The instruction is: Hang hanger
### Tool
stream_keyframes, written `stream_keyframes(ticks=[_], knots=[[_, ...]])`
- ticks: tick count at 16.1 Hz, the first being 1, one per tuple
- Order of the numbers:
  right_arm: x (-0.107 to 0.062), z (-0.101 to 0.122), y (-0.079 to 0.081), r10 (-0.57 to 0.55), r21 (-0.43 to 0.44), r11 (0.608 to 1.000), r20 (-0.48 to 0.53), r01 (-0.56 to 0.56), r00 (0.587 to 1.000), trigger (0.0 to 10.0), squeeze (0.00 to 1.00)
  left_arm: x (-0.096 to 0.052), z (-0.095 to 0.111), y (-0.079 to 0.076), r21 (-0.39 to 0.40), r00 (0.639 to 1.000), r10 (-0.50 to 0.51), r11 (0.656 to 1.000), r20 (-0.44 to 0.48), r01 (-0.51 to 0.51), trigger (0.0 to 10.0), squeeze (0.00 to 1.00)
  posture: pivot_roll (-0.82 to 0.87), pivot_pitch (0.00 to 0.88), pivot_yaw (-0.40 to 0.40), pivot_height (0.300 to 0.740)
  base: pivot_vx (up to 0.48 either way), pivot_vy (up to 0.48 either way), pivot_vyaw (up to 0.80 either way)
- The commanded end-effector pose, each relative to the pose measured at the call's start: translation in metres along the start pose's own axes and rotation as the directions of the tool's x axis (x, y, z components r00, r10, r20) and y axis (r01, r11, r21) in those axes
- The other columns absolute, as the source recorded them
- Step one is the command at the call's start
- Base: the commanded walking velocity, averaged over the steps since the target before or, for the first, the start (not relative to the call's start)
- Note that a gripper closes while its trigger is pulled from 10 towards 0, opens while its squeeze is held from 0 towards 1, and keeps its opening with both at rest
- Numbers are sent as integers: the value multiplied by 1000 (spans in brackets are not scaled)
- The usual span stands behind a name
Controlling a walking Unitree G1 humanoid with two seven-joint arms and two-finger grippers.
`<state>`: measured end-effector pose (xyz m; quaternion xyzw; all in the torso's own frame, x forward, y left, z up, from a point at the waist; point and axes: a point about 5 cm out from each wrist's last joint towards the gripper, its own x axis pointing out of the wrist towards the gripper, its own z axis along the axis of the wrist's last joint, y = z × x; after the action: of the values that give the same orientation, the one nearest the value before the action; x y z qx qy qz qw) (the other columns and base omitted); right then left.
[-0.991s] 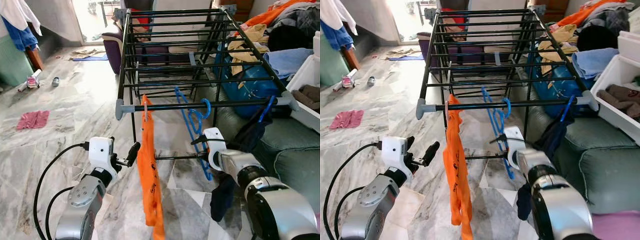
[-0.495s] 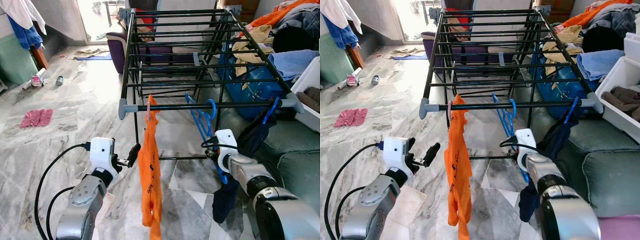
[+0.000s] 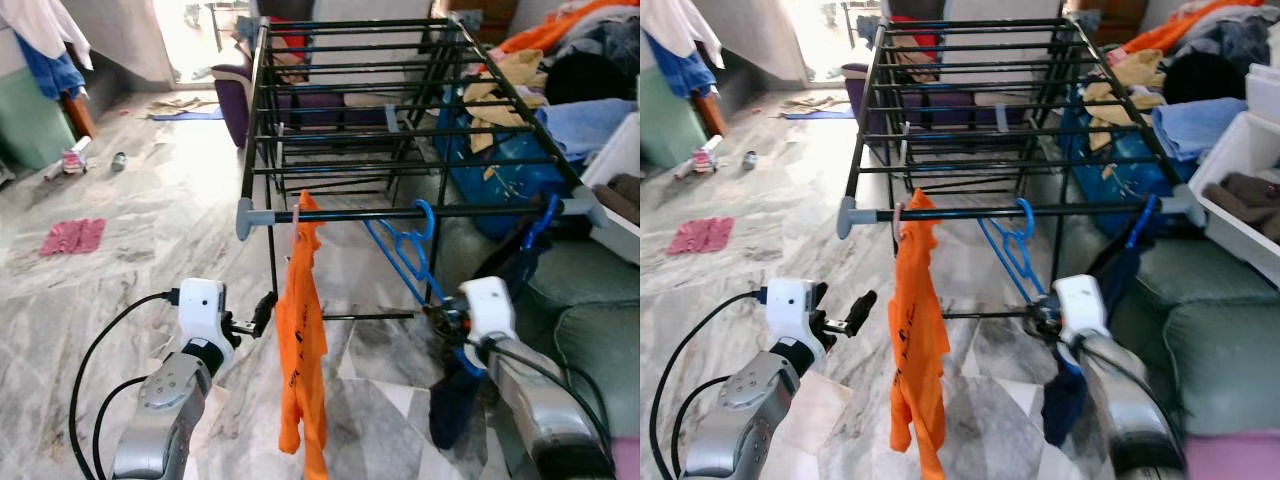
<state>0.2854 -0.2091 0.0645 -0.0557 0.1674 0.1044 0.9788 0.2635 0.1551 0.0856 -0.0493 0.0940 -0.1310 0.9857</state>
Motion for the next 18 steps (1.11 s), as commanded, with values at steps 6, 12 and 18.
stream_keyframes(ticks=[6,12,18], knots=[[-26,28,5,-100,80,993,134,90,986,10000,1000,3,-3,8,56,998,49,997,-26,-47,10000,0,40,0,0,740,0,0,0],[-31,31,27,-74,191,981,161,43,984,10000,361,5,-6,7,50,998,58,997,-35,-56,10000,0,33,0,-13,740,-147,0,0],[-24,33,15,-185,271,950,82,156,979,10000,0,8,-1,9,68,997,81,994,-9,-80,10000,0,34,0,-14,740,-313,0,0]])
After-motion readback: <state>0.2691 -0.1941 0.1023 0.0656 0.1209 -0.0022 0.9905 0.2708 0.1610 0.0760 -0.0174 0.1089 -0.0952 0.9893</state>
